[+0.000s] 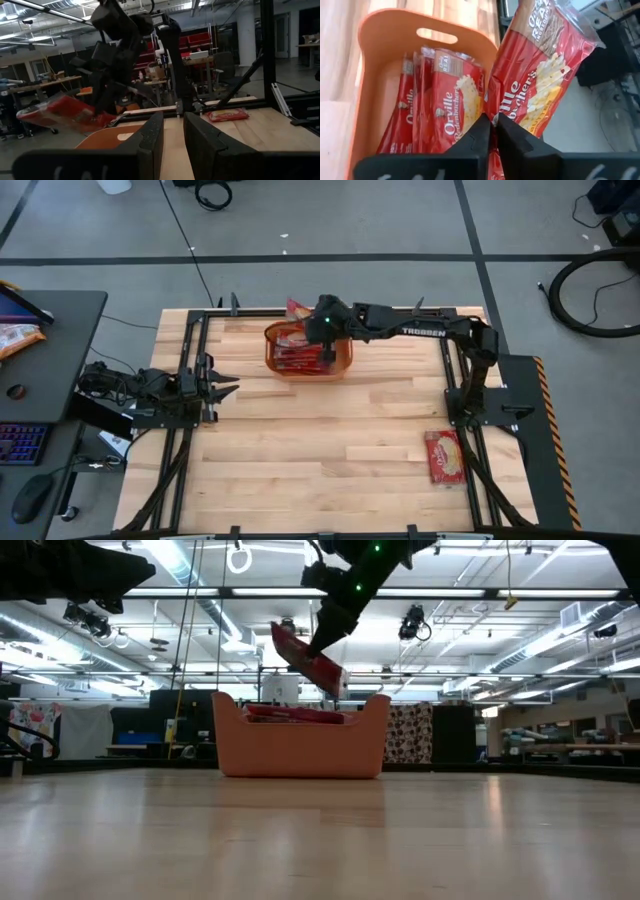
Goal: Sort popcorn bags into baskets
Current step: Put the red popcorn bag into the orange bin
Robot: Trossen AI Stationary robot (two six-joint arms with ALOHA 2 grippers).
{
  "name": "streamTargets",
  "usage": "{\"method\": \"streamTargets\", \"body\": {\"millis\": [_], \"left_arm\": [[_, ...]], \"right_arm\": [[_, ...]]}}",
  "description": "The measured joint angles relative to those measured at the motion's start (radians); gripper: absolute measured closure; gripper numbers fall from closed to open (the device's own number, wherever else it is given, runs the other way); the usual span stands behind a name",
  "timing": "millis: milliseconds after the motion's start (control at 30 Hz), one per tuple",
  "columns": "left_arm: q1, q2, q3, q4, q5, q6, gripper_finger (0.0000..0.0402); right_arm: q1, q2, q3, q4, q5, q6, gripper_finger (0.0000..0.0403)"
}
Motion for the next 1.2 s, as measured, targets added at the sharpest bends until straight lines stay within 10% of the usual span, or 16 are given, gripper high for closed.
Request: {"method": "streamTargets", "body": {"millis": [533, 800, 1200], "left_arm": [[0.0, 0.0, 0.0, -0.007, 0.0, 0.0, 0.0322], [0.0, 0.0, 0.0, -0.008, 0.0, 0.001, 0.0322], [0.0, 0.0, 0.0, -0.009, 0.0, 0.0, 0.0322]], "right_arm": [[0.051, -0.003, -0.075, -0.042, 0.117, 0.132, 0.0242], [0.259, -0.007, 0.003, -0.377, 0.197, 0.628, 0.0217], [0.58, -0.006, -0.108, -0.761, -0.096, 1.732, 0.0219]]}}
